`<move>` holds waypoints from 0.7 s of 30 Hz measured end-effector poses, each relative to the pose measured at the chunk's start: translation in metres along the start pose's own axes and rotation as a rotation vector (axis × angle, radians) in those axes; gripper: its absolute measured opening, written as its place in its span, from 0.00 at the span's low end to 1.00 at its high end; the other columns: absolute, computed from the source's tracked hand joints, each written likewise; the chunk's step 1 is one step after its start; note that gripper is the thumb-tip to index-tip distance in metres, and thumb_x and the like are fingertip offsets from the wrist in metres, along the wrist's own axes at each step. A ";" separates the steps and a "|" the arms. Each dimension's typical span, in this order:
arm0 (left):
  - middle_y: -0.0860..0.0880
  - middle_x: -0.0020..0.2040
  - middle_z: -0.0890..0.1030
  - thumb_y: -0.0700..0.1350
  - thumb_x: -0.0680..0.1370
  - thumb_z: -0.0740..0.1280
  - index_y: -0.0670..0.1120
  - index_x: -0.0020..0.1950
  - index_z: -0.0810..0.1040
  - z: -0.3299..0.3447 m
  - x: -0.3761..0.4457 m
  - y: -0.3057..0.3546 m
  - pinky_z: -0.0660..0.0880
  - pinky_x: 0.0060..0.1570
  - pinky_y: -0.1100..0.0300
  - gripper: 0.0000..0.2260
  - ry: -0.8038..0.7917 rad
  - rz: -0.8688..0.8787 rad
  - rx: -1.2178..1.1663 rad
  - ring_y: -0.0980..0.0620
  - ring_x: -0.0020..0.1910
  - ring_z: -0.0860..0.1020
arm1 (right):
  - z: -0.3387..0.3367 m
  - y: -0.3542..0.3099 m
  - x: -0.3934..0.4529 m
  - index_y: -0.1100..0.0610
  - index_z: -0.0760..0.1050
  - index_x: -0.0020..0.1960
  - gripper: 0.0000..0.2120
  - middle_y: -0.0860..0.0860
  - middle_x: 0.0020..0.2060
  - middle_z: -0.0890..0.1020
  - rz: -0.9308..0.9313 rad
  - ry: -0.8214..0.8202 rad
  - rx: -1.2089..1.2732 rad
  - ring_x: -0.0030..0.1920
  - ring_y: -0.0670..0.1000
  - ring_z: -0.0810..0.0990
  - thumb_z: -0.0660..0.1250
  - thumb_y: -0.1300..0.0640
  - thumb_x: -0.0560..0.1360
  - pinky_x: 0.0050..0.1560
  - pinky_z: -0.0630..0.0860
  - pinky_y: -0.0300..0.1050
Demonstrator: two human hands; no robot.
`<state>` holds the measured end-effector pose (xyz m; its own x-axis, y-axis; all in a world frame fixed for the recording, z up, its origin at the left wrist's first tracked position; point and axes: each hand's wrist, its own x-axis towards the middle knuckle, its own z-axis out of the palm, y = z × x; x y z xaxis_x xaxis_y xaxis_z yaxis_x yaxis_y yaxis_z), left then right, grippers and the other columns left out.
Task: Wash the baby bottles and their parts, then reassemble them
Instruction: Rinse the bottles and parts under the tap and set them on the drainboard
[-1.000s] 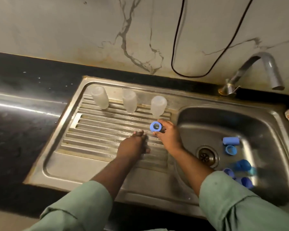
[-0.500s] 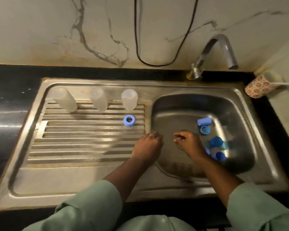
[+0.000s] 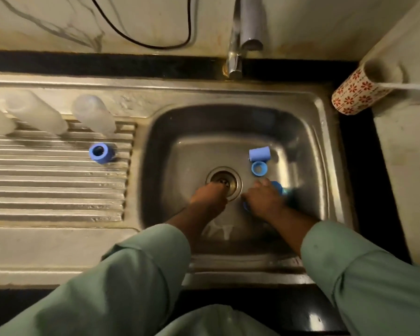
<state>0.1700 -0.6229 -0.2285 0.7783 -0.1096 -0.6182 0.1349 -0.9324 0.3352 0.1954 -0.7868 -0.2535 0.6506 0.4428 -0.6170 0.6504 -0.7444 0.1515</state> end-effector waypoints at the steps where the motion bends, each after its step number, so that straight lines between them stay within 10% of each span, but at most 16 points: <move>1: 0.43 0.62 0.81 0.46 0.80 0.66 0.46 0.64 0.79 0.000 0.005 0.002 0.76 0.54 0.52 0.14 0.003 -0.030 -0.004 0.41 0.60 0.80 | 0.003 -0.001 0.003 0.50 0.79 0.54 0.11 0.49 0.53 0.81 -0.013 -0.024 -0.032 0.60 0.55 0.72 0.59 0.53 0.78 0.61 0.63 0.51; 5: 0.43 0.63 0.81 0.46 0.80 0.65 0.48 0.65 0.80 -0.020 0.013 -0.001 0.75 0.58 0.52 0.15 0.092 -0.082 -0.088 0.41 0.62 0.78 | 0.003 -0.007 0.008 0.52 0.79 0.54 0.11 0.52 0.54 0.81 -0.059 0.009 0.074 0.58 0.56 0.74 0.59 0.57 0.78 0.60 0.66 0.51; 10: 0.44 0.56 0.83 0.49 0.81 0.65 0.50 0.61 0.82 -0.107 0.032 0.012 0.75 0.50 0.55 0.11 0.640 -0.046 -0.306 0.41 0.56 0.81 | -0.030 0.003 0.010 0.54 0.78 0.55 0.16 0.48 0.47 0.81 0.121 0.249 1.361 0.48 0.47 0.79 0.75 0.58 0.68 0.53 0.76 0.42; 13: 0.43 0.64 0.78 0.50 0.80 0.69 0.45 0.68 0.76 -0.166 0.045 0.037 0.77 0.56 0.52 0.18 0.845 0.126 -0.444 0.46 0.57 0.79 | -0.066 0.010 0.015 0.53 0.76 0.55 0.21 0.43 0.46 0.79 0.168 0.449 1.647 0.46 0.40 0.78 0.77 0.64 0.66 0.46 0.73 0.29; 21: 0.45 0.55 0.80 0.46 0.80 0.68 0.43 0.64 0.77 -0.220 0.064 0.068 0.76 0.60 0.48 0.13 0.587 0.090 -0.544 0.43 0.57 0.79 | -0.101 0.020 0.023 0.56 0.76 0.58 0.24 0.45 0.48 0.81 0.065 0.550 1.836 0.45 0.39 0.81 0.75 0.71 0.66 0.48 0.78 0.34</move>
<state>0.3635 -0.6172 -0.0891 0.9754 0.1634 -0.1482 0.2181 -0.6136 0.7589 0.2631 -0.7406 -0.1868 0.9267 0.2084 -0.3126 -0.2888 -0.1372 -0.9475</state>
